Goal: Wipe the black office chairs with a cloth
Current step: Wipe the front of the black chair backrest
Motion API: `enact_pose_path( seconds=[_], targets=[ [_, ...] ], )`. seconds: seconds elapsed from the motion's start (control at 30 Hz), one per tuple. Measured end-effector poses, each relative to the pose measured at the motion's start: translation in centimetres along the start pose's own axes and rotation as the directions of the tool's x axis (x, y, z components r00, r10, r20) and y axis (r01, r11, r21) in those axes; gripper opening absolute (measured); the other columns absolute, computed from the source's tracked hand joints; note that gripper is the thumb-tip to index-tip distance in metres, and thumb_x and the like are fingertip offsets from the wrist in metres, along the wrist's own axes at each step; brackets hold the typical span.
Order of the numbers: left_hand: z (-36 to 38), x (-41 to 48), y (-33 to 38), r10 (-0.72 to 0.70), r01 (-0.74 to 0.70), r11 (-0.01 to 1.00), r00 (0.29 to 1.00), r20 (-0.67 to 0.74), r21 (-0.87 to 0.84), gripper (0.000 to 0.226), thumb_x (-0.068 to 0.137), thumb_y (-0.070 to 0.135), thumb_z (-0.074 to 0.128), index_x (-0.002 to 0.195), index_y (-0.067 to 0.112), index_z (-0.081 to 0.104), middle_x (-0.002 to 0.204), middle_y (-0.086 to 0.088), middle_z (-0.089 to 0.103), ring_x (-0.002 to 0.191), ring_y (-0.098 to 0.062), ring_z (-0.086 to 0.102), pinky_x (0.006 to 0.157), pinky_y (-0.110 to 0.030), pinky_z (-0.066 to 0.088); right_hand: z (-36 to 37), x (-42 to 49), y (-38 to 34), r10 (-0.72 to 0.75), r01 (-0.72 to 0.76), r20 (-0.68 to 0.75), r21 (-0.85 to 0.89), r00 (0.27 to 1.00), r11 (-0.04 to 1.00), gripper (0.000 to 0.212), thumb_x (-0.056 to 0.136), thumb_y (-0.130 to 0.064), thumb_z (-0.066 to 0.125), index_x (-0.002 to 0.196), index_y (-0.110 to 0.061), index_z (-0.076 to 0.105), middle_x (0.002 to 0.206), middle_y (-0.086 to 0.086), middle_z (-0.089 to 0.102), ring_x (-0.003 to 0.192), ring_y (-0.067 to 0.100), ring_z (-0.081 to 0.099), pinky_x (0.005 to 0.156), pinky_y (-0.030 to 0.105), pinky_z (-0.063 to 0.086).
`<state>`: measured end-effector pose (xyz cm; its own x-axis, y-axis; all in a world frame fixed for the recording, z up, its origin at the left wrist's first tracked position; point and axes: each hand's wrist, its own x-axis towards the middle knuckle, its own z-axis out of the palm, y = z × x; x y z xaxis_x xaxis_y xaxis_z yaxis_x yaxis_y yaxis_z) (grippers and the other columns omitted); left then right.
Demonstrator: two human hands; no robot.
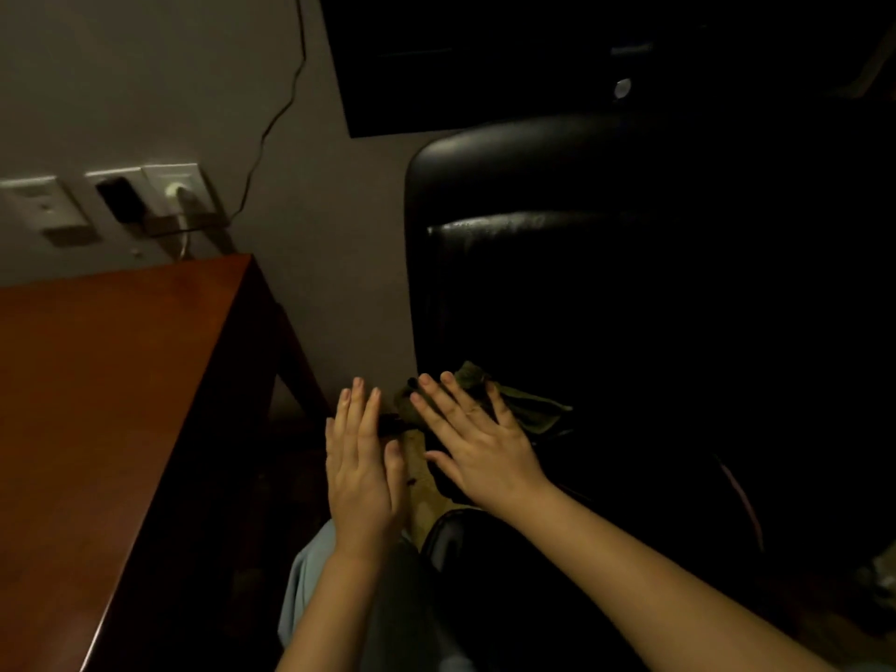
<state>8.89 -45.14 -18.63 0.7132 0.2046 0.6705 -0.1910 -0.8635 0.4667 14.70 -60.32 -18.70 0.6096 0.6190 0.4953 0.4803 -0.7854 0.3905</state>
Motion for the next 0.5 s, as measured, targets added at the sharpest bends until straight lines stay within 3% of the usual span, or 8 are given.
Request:
enact_pose_path(
  seconds=[0.27, 0.5],
  targets=[
    [-0.9, -1.5, 1.6, -0.058, 0.058, 0.998, 0.998, -0.019, 0.036, 0.051, 0.098, 0.023, 0.034, 0.146, 0.006, 0.034, 0.157, -0.006, 0.025, 0.147, -0.019, 0.018, 0.12, -0.041, 0.013, -0.2, -1.5, 1.4, -0.133, 0.135, -0.136, 0.002, 0.982, 0.991, 0.067, 0.098, -0.051, 0.032, 0.155, -0.022, 0.013, 0.162, 0.002, 0.007, 0.149, 0.017, 0.008, 0.117, 0.047, 0.008],
    [1.4, -1.0, 6.3, 0.043, -0.042, 0.998, 0.999, -0.017, 0.049, 0.049, 0.101, 0.026, 0.032, 0.146, 0.007, 0.031, 0.157, -0.007, 0.024, 0.147, -0.024, 0.019, 0.12, -0.043, 0.013, 0.8, -8.2, 8.7, -0.09, 0.084, -0.206, -0.04, 0.974, 0.996, 0.058, 0.102, -0.048, 0.031, 0.154, -0.024, 0.023, 0.16, 0.0, 0.019, 0.147, 0.015, 0.017, 0.116, 0.043, 0.01]
  ],
)
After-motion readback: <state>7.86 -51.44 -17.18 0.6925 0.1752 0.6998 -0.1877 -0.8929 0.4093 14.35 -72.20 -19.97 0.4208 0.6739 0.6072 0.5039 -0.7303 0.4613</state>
